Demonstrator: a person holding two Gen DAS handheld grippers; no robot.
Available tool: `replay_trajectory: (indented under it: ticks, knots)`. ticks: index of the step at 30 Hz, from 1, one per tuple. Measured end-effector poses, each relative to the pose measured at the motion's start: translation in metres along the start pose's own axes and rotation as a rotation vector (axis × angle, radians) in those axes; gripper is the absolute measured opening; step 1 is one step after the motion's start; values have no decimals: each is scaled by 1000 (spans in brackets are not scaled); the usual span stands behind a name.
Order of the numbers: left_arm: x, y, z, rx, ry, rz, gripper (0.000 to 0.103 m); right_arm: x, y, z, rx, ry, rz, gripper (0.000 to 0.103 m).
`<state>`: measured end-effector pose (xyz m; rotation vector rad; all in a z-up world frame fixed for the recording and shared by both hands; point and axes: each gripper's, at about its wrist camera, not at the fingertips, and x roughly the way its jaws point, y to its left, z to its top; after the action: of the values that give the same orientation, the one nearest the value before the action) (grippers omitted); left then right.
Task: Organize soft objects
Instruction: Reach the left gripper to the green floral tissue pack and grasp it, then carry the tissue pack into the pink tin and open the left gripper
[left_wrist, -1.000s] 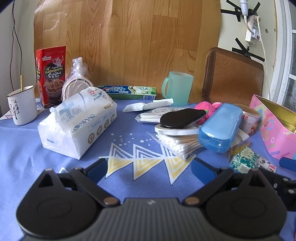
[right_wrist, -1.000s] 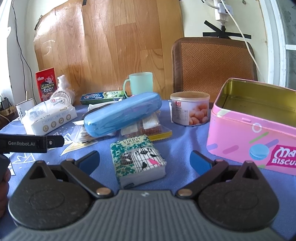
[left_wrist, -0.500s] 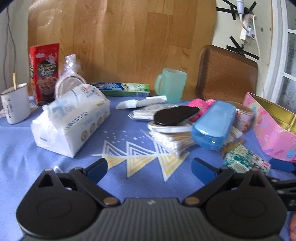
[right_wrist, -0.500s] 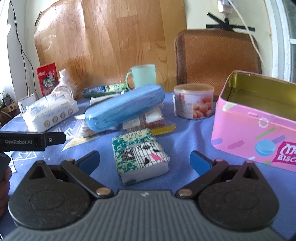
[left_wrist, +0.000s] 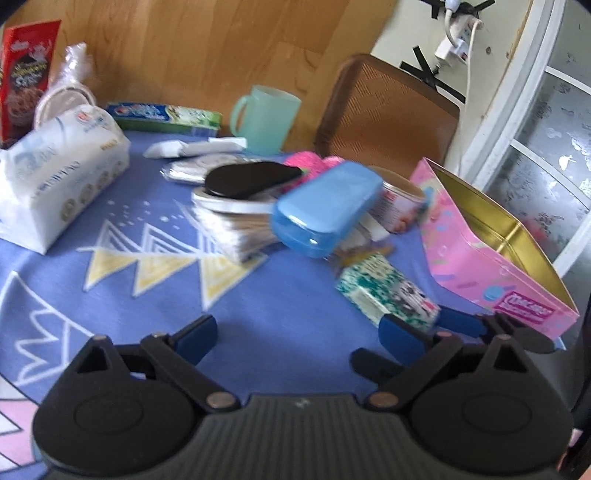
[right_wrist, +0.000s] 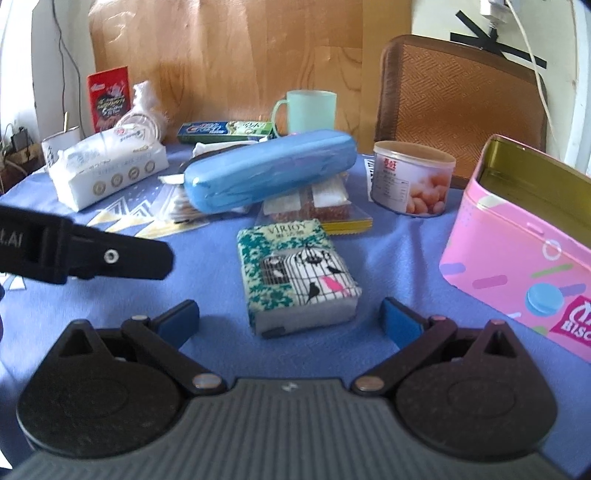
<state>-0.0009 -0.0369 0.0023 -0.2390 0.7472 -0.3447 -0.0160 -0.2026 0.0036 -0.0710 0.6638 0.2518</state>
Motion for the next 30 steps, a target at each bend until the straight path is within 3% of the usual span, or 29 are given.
replay_trajectory:
  ticks: [14,17,25,26,27,28,29,30]
  knots:
    - [6,-3,7,-36,69,-70,84,-3,-1,-3,-9,-7,16,103]
    - [15,-14,10,-14,96,-102,75,-4,-2,-4,-1,-16,24,103]
    - [37,-28,25,-43,121,-119,72,-2,-7,0,30,-27,31,102]
    - [40,-29,26,-35,117,-112,67,-1,-7,1,32,-34,25,95]
    - [41,-32,27,-26,114,-105,63,0,-6,2,21,-42,18,74]
    - [43,-34,27,-19,119,-104,51,0,-3,2,-12,-60,-5,60]
    - [45,-37,28,-17,135,-121,42,0,-2,3,-19,-62,-4,57]
    - [47,-39,28,-28,160,-152,41,-1,-1,2,-19,-68,2,54]
